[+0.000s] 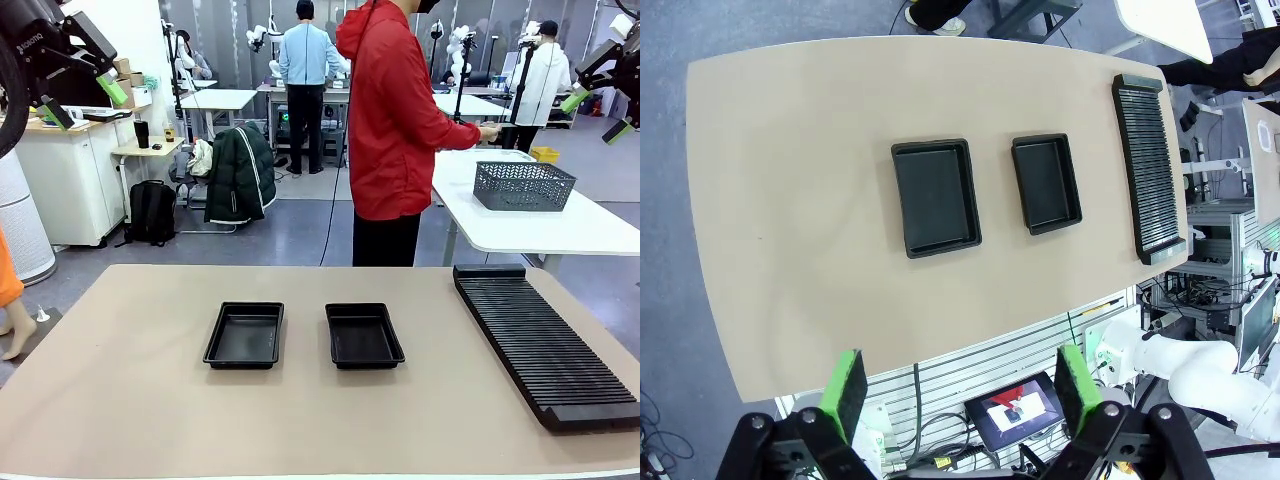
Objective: Inspect and transfer BCBs to ESD trays.
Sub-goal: Pick up the Blank PCB from the PCB Rack and place it in the left ESD tray.
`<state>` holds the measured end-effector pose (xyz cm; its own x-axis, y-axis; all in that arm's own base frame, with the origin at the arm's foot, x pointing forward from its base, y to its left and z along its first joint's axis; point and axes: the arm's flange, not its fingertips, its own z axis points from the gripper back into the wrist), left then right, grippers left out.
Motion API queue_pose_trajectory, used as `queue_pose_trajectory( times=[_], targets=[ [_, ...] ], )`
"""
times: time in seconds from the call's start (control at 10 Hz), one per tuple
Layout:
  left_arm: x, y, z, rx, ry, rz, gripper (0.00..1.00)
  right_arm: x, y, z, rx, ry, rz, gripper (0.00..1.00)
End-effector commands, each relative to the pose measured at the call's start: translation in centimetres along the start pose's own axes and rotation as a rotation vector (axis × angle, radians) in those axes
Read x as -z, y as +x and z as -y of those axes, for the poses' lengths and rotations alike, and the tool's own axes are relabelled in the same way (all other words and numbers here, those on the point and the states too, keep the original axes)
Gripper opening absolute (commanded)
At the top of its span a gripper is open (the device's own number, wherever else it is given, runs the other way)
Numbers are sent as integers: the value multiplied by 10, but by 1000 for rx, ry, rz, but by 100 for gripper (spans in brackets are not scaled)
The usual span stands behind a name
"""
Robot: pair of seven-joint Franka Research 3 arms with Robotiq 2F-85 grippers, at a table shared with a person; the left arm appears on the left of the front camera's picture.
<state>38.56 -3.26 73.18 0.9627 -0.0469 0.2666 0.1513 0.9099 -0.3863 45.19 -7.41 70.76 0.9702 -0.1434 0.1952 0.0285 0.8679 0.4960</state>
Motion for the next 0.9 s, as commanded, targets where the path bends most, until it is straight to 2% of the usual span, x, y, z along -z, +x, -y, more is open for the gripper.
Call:
queue_pose_trajectory(
  times=[0.0,0.8],
  targets=[
    [-1,0,0,2,1,4,100,-1,-1,0,2,4,2,100],
    [-1,0,0,2,1,4,100,-1,-1,0,2,4,2,100]
  ],
)
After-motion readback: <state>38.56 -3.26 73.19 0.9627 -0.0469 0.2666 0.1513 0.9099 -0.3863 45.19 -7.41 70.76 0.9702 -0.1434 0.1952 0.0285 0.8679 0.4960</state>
